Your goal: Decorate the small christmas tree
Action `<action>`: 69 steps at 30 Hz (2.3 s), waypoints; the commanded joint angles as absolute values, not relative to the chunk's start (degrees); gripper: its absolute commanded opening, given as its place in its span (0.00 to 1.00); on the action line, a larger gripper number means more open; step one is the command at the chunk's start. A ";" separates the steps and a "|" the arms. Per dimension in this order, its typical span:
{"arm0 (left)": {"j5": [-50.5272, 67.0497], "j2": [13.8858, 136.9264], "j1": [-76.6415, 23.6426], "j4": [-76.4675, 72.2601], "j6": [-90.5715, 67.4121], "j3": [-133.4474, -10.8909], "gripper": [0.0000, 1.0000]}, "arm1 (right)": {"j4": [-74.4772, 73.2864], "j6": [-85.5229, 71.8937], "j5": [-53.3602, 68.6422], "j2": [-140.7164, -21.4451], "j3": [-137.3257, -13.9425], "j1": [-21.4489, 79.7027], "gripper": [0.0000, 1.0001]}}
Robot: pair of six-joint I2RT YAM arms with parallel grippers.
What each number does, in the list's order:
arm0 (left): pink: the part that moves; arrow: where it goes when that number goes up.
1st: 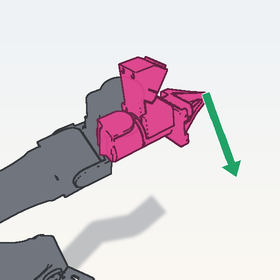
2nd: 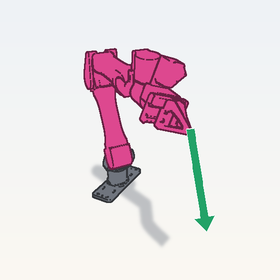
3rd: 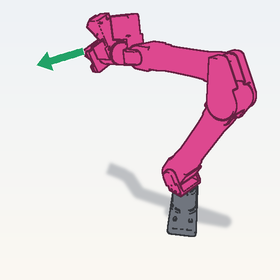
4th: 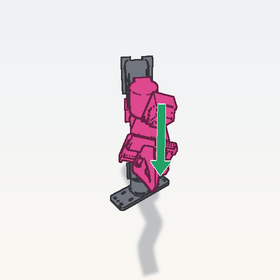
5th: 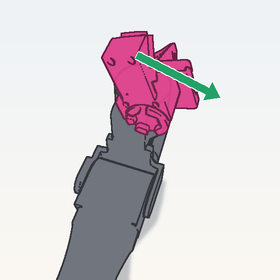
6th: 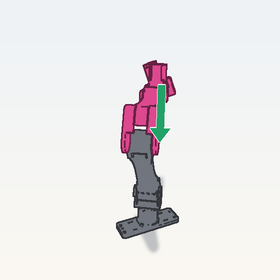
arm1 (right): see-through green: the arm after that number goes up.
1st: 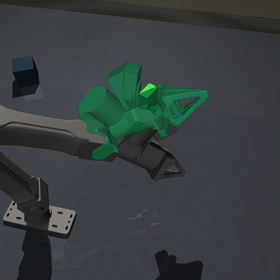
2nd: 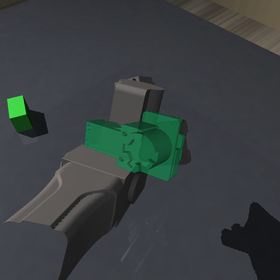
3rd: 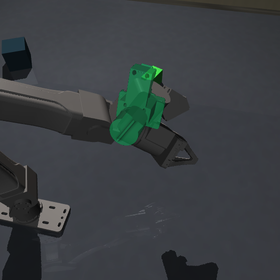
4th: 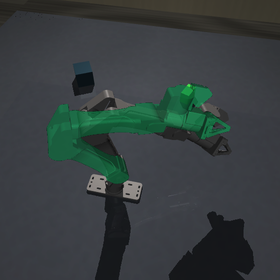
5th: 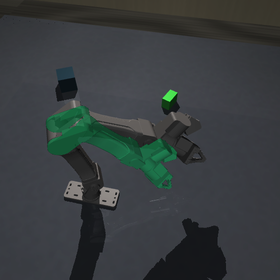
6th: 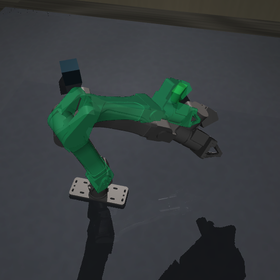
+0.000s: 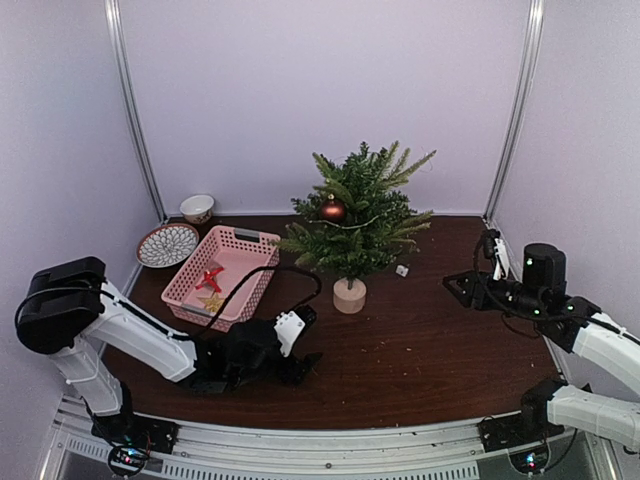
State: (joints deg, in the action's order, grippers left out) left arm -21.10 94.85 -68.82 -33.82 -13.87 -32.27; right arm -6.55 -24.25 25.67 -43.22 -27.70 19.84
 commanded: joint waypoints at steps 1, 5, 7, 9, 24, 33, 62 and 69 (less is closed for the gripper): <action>-26.39 100.89 -68.88 -48.95 -13.09 -35.61 0.77 | -4.83 -24.76 24.30 -41.47 -26.04 19.86 0.60; -25.90 106.74 -68.90 -52.39 -12.77 -39.33 0.70 | -4.29 -25.12 24.56 -41.78 -25.44 19.95 0.60; -26.01 109.03 -68.86 -53.21 -12.78 -40.83 0.66 | -4.16 -25.09 24.64 -41.77 -25.46 20.09 0.60; -26.11 111.20 -68.88 -53.74 -12.49 -42.62 0.64 | -4.28 -24.87 24.42 -41.54 -25.57 20.06 0.60; -31.74 123.52 -67.09 -52.28 -15.36 -54.27 0.37 | -3.29 -25.06 25.11 -41.45 -24.59 20.30 0.58; -31.90 127.55 -64.31 -52.21 -18.74 -58.17 0.29 | -0.18 -26.57 25.13 -43.34 -21.96 21.41 0.53; -24.15 125.74 -57.48 -62.70 -23.52 -50.63 0.32 | 16.44 -22.71 32.80 -60.60 -30.35 24.28 0.49; -20.72 121.95 -57.45 -66.63 -24.44 -46.01 0.38 | 13.93 -21.17 33.51 -56.42 -32.53 23.37 0.49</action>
